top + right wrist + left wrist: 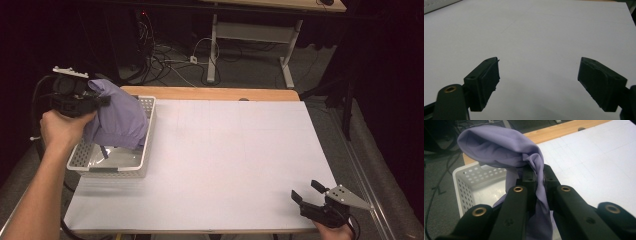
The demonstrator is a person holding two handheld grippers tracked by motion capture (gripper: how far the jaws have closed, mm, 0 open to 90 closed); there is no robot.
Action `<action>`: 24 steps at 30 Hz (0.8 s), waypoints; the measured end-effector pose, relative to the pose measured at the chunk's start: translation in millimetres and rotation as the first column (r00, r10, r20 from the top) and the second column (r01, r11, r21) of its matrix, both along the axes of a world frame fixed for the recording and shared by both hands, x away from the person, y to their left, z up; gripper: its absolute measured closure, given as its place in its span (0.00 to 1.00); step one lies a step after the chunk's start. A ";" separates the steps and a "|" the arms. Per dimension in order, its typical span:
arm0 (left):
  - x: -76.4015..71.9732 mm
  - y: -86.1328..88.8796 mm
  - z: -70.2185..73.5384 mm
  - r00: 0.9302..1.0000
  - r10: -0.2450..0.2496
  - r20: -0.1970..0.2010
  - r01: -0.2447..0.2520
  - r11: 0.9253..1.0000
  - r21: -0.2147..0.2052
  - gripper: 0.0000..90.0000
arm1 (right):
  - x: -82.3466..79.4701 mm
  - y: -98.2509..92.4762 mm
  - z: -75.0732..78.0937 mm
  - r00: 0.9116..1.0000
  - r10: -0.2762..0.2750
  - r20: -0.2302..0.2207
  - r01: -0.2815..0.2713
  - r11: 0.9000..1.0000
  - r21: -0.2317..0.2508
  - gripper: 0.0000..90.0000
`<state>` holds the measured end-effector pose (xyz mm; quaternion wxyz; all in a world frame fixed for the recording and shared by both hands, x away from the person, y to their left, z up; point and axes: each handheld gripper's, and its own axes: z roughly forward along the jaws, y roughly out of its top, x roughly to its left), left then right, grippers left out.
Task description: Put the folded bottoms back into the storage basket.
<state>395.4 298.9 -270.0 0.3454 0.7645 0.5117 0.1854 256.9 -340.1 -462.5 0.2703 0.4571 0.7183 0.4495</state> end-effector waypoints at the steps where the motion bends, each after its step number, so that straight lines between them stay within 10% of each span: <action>1: 0.0 0.0 0.0 1.000 0.000 0.000 0.000 1.000 0.000 0.91 | -0.1 0.0 0.0 1.000 0.001 0.003 -0.001 1.000 0.000 0.21; 10: 7.2 -11.9 -13.1 1.000 -0.011 -0.013 0.012 0.998 0.068 0.91 | 0.3 -0.4 -0.2 1.000 0.002 0.000 -0.002 1.000 0.000 0.21; 24: 21.6 -19.6 -33.8 0.998 -0.032 -0.051 0.034 0.998 0.049 0.90 | 0.4 -0.4 -0.2 1.000 0.005 -0.005 -0.005 1.000 0.009 0.21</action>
